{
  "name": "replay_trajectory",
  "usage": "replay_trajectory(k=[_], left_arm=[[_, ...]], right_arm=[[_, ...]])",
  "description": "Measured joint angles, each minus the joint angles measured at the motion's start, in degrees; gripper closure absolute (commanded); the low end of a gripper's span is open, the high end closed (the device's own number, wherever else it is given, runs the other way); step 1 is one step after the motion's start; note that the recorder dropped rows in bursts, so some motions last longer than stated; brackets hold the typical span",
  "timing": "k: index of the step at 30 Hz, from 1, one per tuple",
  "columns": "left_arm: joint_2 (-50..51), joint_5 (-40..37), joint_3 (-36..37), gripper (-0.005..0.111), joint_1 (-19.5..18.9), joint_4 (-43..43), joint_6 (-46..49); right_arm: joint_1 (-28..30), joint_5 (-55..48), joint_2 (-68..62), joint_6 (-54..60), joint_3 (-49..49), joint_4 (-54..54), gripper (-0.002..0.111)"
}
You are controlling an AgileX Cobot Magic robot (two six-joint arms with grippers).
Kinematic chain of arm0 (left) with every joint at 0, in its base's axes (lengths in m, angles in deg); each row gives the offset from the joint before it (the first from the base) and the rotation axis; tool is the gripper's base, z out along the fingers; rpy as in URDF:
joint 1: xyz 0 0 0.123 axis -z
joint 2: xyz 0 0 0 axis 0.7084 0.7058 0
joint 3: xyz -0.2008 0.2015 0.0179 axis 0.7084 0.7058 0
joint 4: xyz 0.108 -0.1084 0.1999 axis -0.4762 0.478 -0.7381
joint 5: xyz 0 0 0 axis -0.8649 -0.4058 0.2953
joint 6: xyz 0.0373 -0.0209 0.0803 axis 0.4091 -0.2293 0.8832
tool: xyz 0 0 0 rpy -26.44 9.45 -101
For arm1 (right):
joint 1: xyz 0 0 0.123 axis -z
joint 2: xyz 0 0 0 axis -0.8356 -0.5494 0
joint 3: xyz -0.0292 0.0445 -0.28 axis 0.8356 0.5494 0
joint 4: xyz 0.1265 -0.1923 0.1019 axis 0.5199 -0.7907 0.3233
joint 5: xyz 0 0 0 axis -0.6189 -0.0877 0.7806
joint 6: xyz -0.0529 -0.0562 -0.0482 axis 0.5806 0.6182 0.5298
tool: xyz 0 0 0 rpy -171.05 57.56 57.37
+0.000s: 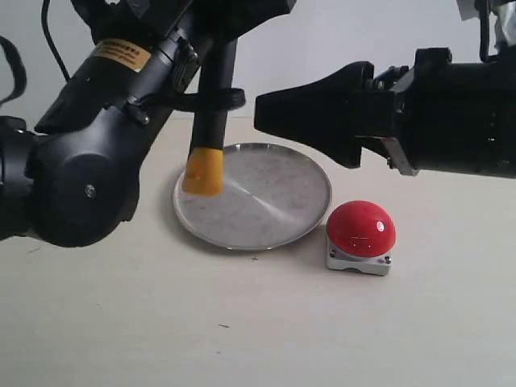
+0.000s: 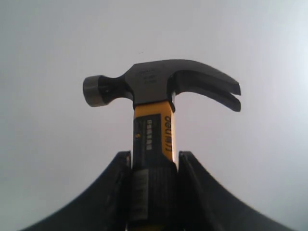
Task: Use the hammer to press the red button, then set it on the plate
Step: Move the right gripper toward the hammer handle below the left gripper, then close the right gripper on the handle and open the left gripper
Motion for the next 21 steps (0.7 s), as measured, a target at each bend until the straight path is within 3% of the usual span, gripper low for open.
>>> replay_trajectory(k=[12,21], left_arm=[[3.46,5.4,0.0,0.107,0.0,-3.24,-12.18],[4.06,5.99,-1.26,0.107,0.0,-9.1,-14.53]], right_arm=[[0.0,5.98,-1.13,0.73,-2.1,0.0,0.031],[0.0,-1.13,-11.2,0.88,-5.8,0.0,0.031]])
